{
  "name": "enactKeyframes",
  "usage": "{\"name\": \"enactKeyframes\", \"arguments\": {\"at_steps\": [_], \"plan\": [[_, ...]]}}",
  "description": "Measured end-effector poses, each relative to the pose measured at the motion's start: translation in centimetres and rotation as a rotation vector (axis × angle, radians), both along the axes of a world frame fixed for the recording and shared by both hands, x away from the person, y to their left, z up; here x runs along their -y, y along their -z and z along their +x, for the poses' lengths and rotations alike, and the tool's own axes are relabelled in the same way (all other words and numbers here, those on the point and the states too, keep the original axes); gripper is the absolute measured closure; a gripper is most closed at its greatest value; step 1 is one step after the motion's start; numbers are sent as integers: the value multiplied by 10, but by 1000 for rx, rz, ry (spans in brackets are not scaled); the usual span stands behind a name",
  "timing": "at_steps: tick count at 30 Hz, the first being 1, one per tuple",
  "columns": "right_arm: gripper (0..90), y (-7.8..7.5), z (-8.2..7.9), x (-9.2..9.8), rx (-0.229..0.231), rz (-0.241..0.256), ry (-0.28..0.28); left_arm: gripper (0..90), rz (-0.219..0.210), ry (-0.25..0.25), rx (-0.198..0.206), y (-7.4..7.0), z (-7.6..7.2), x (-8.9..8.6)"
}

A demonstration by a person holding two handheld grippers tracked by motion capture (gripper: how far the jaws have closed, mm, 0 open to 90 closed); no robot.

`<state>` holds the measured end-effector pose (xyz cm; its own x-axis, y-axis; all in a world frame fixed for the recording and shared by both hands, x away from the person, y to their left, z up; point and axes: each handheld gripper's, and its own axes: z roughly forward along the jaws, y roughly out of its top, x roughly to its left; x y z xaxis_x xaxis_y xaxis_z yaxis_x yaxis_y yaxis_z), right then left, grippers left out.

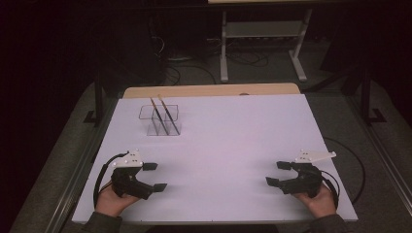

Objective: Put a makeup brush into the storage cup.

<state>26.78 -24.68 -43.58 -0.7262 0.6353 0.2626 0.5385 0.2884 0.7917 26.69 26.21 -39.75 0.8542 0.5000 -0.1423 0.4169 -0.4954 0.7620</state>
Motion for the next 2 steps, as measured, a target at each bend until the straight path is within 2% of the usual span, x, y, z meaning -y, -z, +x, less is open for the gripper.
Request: {"name": "enactKeyframes", "arguments": {"at_steps": [2], "plan": [[177, 1, 0, -1, -2, -6, -6, 171, 2, 3, -2, 0, 0, 0]]}}
